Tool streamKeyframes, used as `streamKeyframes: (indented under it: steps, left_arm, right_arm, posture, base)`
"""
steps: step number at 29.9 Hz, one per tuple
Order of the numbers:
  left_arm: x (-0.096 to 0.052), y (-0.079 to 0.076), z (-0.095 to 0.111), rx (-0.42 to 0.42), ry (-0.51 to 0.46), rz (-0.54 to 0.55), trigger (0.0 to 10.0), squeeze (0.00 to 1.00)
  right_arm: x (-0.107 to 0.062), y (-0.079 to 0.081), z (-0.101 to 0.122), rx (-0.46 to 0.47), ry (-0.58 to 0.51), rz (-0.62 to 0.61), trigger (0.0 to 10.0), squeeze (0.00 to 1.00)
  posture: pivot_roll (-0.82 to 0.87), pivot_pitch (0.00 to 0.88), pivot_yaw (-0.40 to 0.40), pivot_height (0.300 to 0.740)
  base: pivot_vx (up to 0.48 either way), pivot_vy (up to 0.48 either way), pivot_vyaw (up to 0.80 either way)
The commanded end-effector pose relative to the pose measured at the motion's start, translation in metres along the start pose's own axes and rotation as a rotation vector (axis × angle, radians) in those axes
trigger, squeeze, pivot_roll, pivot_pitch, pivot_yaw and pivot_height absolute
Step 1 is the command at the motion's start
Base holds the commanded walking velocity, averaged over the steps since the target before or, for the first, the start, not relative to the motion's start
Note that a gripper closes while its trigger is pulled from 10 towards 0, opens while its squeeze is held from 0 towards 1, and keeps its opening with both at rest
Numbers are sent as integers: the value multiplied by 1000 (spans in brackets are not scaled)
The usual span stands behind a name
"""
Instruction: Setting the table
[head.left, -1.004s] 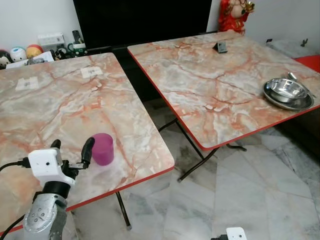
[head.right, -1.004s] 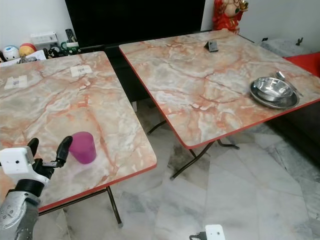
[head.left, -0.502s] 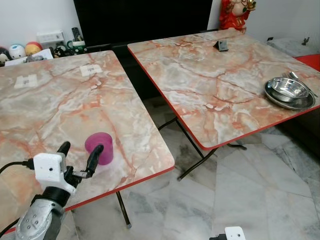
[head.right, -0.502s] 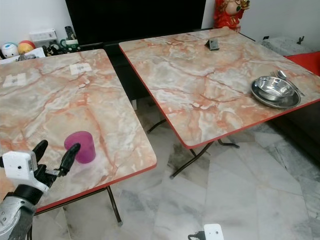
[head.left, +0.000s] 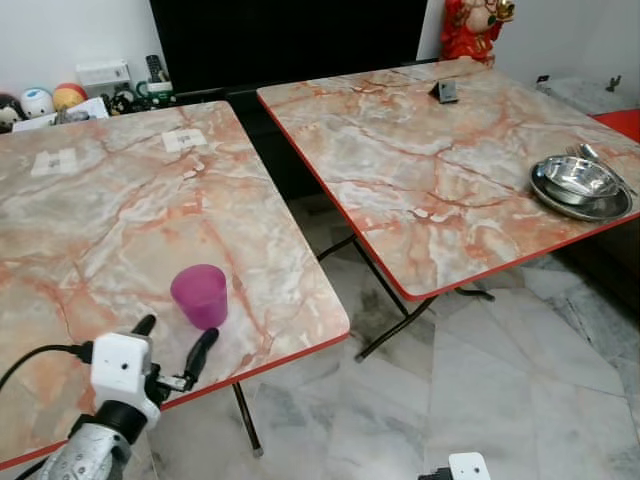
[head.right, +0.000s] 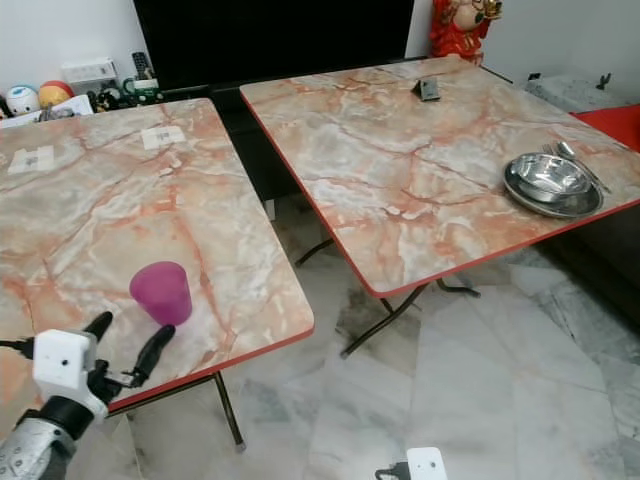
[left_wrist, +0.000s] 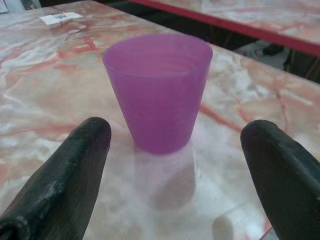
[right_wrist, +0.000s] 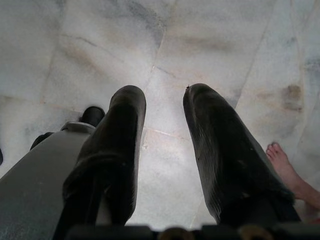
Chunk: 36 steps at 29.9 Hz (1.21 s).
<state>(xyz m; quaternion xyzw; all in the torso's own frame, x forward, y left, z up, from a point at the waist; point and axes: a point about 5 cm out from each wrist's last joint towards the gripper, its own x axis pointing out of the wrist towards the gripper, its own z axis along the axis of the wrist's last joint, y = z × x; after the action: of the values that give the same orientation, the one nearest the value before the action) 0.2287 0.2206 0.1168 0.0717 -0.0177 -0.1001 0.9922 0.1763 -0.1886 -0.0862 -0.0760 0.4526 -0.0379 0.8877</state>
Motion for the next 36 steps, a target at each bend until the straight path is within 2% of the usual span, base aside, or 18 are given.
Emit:
streamKeyframes:
  steps: [1, 11, 16, 18, 22, 36]
  left_arm:
    - [2, -2, -5, 23, 24, -24, 10000, 0]
    - [8, -1, -18, 23, 85, 26, 10000, 0]
    - [19, -5, -24, -6, 86, 31, 10000, 0]
    - [26, -9, -23, -11, 83, 27, 10000, 0]
    - [32, -11, -22, -9, 78, 24, 10000, 0]
    - [42, -12, -24, -18, 80, 43, 10000, 0]
  right_arm:
    - [-1, 0, -5, 1, 17, -1, 10000, 0]
    - [-1, 0, -5, -1, 19, 1, 10000, 0]
    - [-1, 1, -5, -3, 18, 3, 10000, 0]
    - [-1, 1, -5, -1, 17, 1, 10000, 0]
    - [-1, 1, -5, 0, 18, 0, 10000, 0]
    - [-1, 2, -6, 2, 18, 0, 10000, 0]
  posture:
    - [77, 108, -36, 740]
    - [80, 109, -34, 740]
    - [74, 108, -34, 740]
    - [71, 109, -33, 740]
    - [68, 107, -32, 740]
    - [64, 107, -27, 740]
  base:
    - [0, 0, 0]
    - [0, 0, 0]
    - [0, 0, 0]
    - [0, 0, 0]
    - [0, 0, 0]
    - [0, 0, 0]
